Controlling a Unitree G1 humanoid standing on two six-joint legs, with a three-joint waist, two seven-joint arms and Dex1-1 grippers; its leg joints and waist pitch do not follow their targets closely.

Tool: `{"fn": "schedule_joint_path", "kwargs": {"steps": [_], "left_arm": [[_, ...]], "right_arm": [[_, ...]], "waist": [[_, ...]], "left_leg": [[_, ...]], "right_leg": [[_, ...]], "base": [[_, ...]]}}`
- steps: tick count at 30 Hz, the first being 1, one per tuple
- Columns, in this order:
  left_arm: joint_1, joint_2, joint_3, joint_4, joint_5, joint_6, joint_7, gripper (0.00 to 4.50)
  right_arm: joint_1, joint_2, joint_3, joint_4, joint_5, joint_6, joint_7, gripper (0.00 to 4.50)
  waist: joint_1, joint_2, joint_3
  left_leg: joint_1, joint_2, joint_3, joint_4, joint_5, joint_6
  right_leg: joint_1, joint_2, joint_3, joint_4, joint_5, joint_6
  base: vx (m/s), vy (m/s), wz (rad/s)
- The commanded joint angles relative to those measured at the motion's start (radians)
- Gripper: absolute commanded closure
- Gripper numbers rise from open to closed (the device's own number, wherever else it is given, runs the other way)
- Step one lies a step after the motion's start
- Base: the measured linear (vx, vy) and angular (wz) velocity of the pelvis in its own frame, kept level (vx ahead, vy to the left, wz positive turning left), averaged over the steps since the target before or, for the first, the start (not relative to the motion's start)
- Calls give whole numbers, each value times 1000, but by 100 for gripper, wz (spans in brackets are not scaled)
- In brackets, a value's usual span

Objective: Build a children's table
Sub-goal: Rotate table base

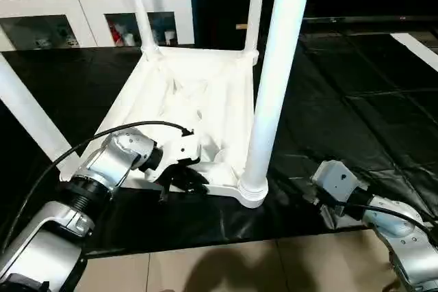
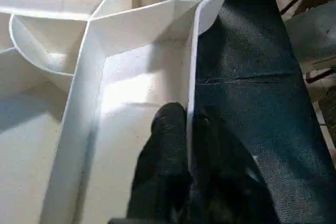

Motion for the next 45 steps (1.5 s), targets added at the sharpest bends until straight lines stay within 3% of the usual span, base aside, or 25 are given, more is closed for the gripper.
{"fn": "schedule_joint_path", "kwargs": {"steps": [1,2,6,10,13,15,17,20,21,22,25,26,27,28,29,33,37,38,40,45], "left_arm": [[-14,3,1,7,16,-11,5,444],[-14,-5,17,19,12,4,30,444],[-13,-24,53,32,-8,53,71,444],[25,-22,64,18,-9,77,105,444],[59,-30,108,-15,-27,135,181,444],[59,-30,108,-15,-27,135,181,444],[76,-44,161,-42,-54,191,249,444],[100,-44,202,-82,-70,229,294,444],[107,-39,208,-94,-70,237,300,444],[111,-37,210,-101,-70,242,304,444],[125,-28,219,-133,-71,263,314,444],[131,-22,219,-144,-71,260,310,444],[133,-21,217,-147,-72,256,305,444],[145,-11,209,-164,-77,234,278,444],[173,19,171,-205,-79,164,194,444],[191,47,120,-240,-85,129,83,444],[176,43,92,-229,-84,100,24,444],[176,43,92,-229,-84,100,24,444],[152,40,62,-195,-62,34,-24,444],[132,24,54,-162,-53,-20,-39,444]], "right_arm": [[2,-12,-12,-19,-1,10,0,0],[-1,-11,-11,-19,-2,10,1,0],[-6,-9,-10,-17,1,12,2,0],[-14,1,-14,-10,15,15,0,0],[-29,27,-36,-16,65,43,-4,0],[-29,27,-36,-16,65,43,-4,0],[-47,46,-55,-22,107,74,-7,0],[-67,58,-63,-16,138,99,1,0],[-76,64,-65,-14,150,110,4,0],[-80,67,-66,-14,155,116,5,0],[-99,76,-69,-10,174,140,13,0],[-106,81,-71,-7,182,150,17,0],[-107,81,-70,-7,186,153,19,0],[-115,87,-70,-5,206,170,30,0],[-128,104,-76,-4,281,226,72,0],[-136,99,-63,-11,375,312,183,0],[-144,65,-36,-18,428,382,300,0],[-144,65,-36,-18,428,382,300,0],[-167,27,-1,-29,472,470,405,0],[-192,10,24,-18,443,467,442,0]], "waist": [[3,1,-62],[2,-3,-63],[4,-2,-61],[-2,-4,-58],[-8,-5,-57],[-10,-3,-57],[-15,-8,-57],[-18,-6,-61],[-21,-23,-62],[-17,-12,-63],[-16,-8,-64],[-15,-7,-64],[-12,-21,-63],[-8,-24,-63],[-6,-21,-63],[4,-21,-61],[38,-23,-59],[37,-49,-58],[51,-32,-58],[59,-47,-57]], "left_leg": [[4,14,-2,-58,-197,63],[2,14,-2,-58,-191,65],[4,13,-1,-57,-204,66],[0,11,-2,-60,-224,60],[2,10,-2,-60,-237,61],[-1,11,-3,-60,-229,60],[-2,11,-3,-61,-229,62],[-4,10,-3,-57,-199,70],[-8,9,0,-55,-186,75],[-5,8,-1,-54,-170,80],[-3,12,0,-54,-160,83],[-2,12,0,-54,-158,83],[-4,12,1,-55,-153,86],[-2,13,0,-55,-152,87],[0,15,-1,-57,-157,89],[8,23,2,-61,-173,83],[16,27,7,-62,-189,65],[13,25,8,-64,-186,68],[14,25,6,-64,-184,63],[16,26,7,-67,-208,35]], "right_leg": [[61,-65,43,-77,-148,-217],[63,-65,43,-75,-142,-217],[60,-65,42,-80,-181,-214],[61,-65,39,-87,-250,-189],[56,-64,38,-93,-302,-175],[58,-65,37,-92,-295,-175],[58,-63,37,-90,-287,-177],[59,-64,37,-85,-249,-186],[61,-61,37,-84,-229,-186],[59,-63,38,-82,-219,-187],[56,-62,39,-78,-188,-198],[55,-61,39,-79,-184,-199],[56,-62,39,-74,-180,-199],[55,-66,39,-74,-192,-195],[53,-68,40,-76,-204,-192],[45,-65,43,-73,-174,-204],[39,-71,48,-73,-196,-203],[44,-70,46,-74,-200,-199],[42,-75,47,-73,-230,-181],[40,-78,46,-76,-266,-164]], "base": [[0,0,0],[0,0,0],[0,0,0],[0,0,0],[0,0,0],[0,0,0],[0,0,0],[0,0,0],[0,0,0],[0,0,0],[0,0,0],[0,0,0],[0,0,0],[0,0,0],[0,0,0],[0,0,0],[0,0,0],[0,0,0],[0,0,0],[0,0,0]]}}
